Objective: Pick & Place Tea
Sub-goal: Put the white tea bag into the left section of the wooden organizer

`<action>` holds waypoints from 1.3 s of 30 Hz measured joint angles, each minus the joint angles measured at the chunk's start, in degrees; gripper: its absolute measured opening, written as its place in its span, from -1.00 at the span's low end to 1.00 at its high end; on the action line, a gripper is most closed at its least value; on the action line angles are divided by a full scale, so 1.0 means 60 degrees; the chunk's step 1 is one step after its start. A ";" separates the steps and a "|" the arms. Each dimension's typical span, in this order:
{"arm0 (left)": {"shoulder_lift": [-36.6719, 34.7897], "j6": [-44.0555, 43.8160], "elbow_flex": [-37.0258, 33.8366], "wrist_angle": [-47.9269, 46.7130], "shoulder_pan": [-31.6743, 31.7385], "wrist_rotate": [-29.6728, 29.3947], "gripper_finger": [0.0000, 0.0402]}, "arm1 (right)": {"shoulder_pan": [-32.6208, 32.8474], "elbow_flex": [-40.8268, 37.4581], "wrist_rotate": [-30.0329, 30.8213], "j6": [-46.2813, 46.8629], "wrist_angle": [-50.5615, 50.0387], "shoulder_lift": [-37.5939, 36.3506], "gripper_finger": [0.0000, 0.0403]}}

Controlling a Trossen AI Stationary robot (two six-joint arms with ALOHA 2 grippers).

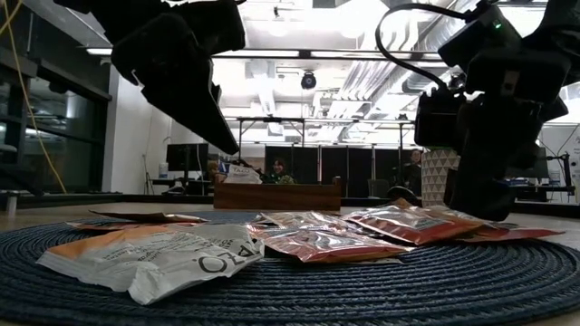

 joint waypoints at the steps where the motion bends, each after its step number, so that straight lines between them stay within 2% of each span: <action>1: -0.0003 0.0000 0.0000 0.0020 0.0000 0.0000 -0.04 | 0.0000 0.0000 -0.0009 0.0027 0.0025 0.0004 -0.07; 22: -0.0003 0.0000 0.0000 0.0070 0.0000 -0.0076 -0.04 | 0.0000 0.0000 0.0372 0.0282 0.0316 0.0004 -0.09; 30: 0.0000 0.0000 0.0000 0.0067 0.0000 -0.0076 -0.04 | 0.0000 0.0000 0.0372 0.0420 0.0307 0.0004 -0.46; 37: 0.0000 0.0000 0.0000 0.0067 0.0000 -0.0073 -0.04 | 0.0000 0.0000 0.0273 0.0420 0.0306 0.0004 -0.93; 39: 0.0000 0.0000 0.0000 0.0067 0.0000 -0.0073 -0.04 | 0.0007 0.0000 0.0262 0.0417 0.0306 0.0004 -0.97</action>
